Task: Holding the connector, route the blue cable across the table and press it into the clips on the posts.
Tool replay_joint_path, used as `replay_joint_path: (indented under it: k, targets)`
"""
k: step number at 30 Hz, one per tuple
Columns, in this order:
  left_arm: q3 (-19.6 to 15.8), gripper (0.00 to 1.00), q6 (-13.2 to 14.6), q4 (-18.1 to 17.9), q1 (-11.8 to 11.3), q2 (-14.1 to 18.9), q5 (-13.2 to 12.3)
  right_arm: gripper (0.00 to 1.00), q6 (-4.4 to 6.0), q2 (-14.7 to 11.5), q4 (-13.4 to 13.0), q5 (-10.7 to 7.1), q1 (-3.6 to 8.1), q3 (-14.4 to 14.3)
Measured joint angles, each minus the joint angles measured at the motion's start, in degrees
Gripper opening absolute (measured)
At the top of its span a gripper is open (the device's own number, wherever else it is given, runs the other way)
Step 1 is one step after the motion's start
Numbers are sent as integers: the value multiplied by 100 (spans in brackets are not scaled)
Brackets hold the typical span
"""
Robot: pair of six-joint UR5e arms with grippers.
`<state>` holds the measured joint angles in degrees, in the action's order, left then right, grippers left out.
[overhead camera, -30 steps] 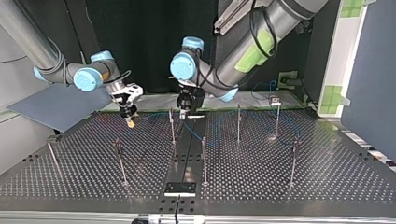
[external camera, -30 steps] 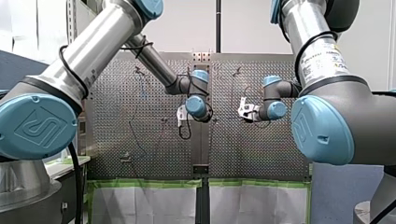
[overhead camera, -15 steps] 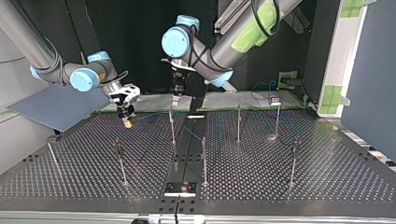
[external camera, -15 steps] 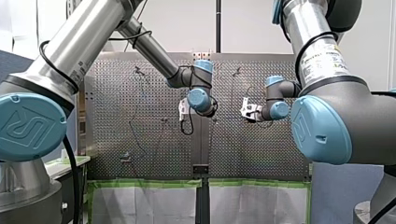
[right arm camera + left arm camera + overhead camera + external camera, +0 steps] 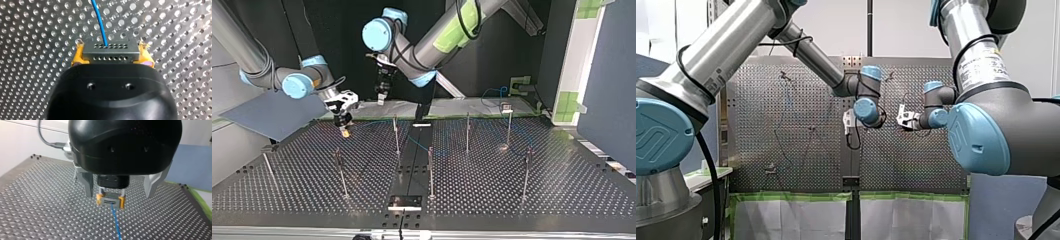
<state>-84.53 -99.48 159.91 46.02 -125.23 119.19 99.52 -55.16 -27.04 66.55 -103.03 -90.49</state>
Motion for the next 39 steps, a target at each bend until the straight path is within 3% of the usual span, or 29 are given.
replay_joint_path:
  k: [11,24,30,39]
  targets:
    - [484,100,-104,482,-74,-484,57,0,-68,0,-12,-79,145,1]
    - [1203,100,-202,1178,26,-1204,268,0,-80,2,-30,-131,172,0]
    - [1513,100,-263,1174,90,-1425,367,0,-97,7,-31,-133,173,0]
    - [1925,100,-350,962,204,-1452,646,0,-106,9,-31,-136,172,0]
